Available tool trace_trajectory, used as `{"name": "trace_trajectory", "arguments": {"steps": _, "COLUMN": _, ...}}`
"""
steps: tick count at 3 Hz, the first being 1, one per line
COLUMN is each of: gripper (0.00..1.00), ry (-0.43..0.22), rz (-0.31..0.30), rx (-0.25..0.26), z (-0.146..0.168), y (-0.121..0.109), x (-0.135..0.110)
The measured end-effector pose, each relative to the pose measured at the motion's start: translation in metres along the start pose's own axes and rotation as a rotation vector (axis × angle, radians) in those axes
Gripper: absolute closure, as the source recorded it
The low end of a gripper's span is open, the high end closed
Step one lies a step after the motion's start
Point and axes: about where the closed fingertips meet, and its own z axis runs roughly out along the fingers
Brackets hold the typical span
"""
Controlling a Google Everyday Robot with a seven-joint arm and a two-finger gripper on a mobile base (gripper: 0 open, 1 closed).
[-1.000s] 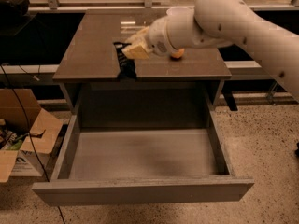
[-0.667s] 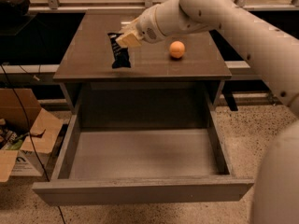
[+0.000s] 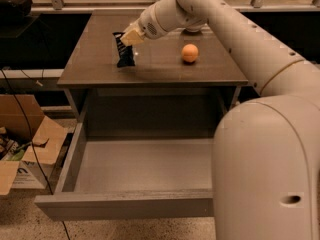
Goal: Pick rxbar blueberry from top drawer and place on counter
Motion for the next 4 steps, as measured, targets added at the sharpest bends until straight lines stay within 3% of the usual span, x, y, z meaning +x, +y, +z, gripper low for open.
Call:
{"name": "trace_trajectory", "arguments": {"steps": 1, "gripper": 0.5, "ry": -0.003, "rz": 0.0, "rx": 0.004, "z": -0.0004, "y": -0.0024, "x": -0.0013}}
{"name": "trace_trajectory", "arguments": {"steps": 3, "gripper": 0.03, "ry": -0.003, "rz": 0.0, "rx": 0.004, "z": -0.0003, "y": -0.0023, "x": -0.0013}}
{"name": "trace_trajectory", "arguments": {"steps": 4, "gripper": 0.0, "ry": -0.003, "rz": 0.0, "rx": 0.004, "z": -0.0003, "y": -0.0023, "x": -0.0013}}
